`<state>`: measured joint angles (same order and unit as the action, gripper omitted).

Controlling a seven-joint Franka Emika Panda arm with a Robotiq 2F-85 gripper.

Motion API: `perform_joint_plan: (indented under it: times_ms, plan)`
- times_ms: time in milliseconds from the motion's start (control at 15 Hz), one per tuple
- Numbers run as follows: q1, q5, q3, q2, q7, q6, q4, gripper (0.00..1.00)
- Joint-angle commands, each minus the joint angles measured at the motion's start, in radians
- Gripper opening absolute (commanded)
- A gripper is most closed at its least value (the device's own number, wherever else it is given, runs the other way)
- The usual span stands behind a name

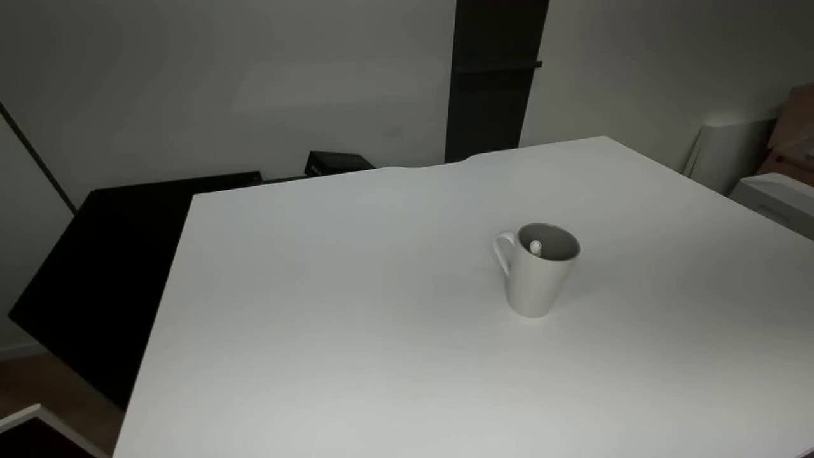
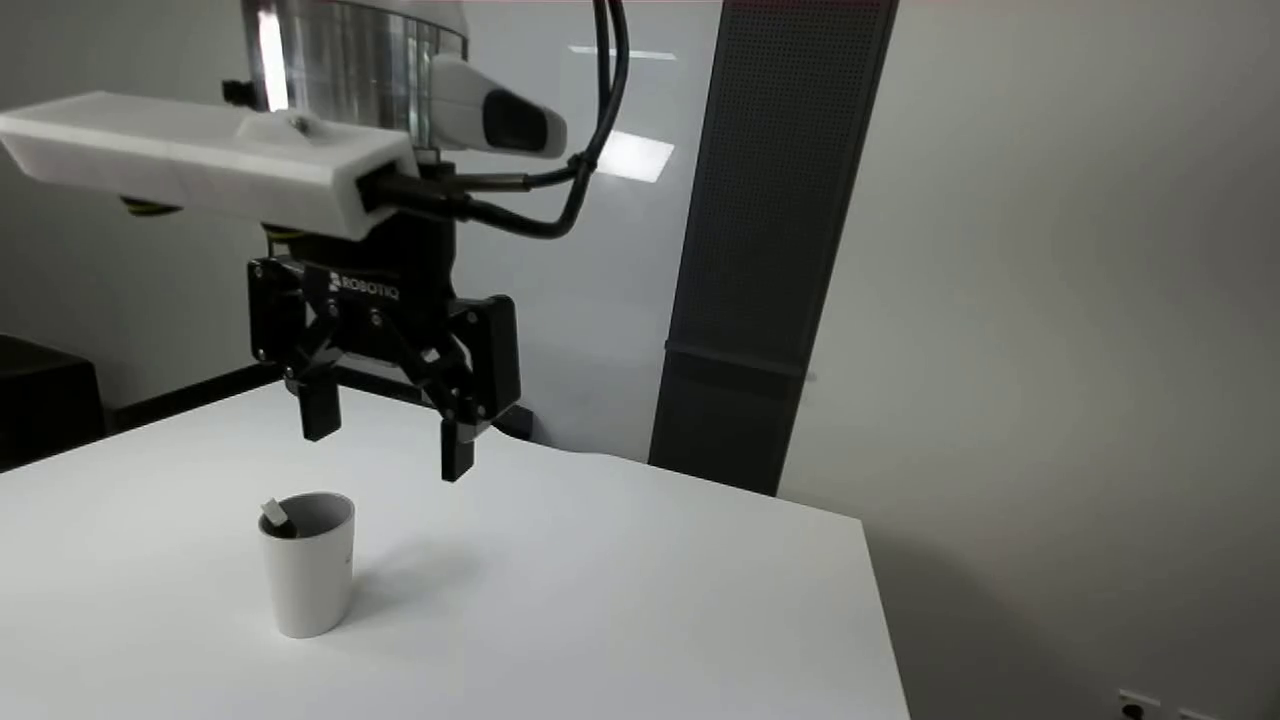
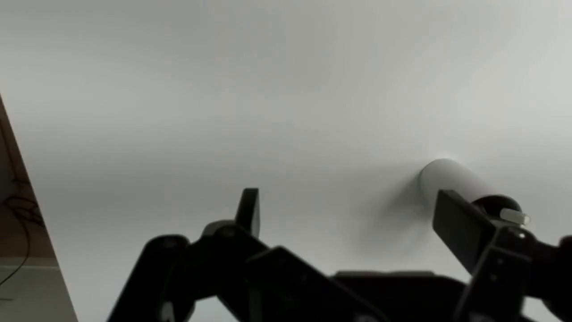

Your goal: Remove the marker from the mug cup and place it on the table

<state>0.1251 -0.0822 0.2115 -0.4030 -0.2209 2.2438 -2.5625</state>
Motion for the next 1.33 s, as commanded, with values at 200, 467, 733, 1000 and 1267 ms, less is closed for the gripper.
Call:
perform_joint_plan:
  times_ms: [200,467,733,1000,1267]
  plan:
    - [-0.009,0.008,-0.021,0.030,-0.001,0.019,0.014,1.00]
    - [-0.055,0.006,-0.079,0.067,0.008,0.134,-0.002,1.00]
    - [-0.113,0.005,-0.129,0.131,-0.006,0.246,-0.009,1.00]
    - [-0.133,-0.049,-0.175,0.220,0.001,0.274,0.006,1.00]
    - [-0.129,-0.187,-0.211,0.300,0.029,0.308,0.014,1.00]
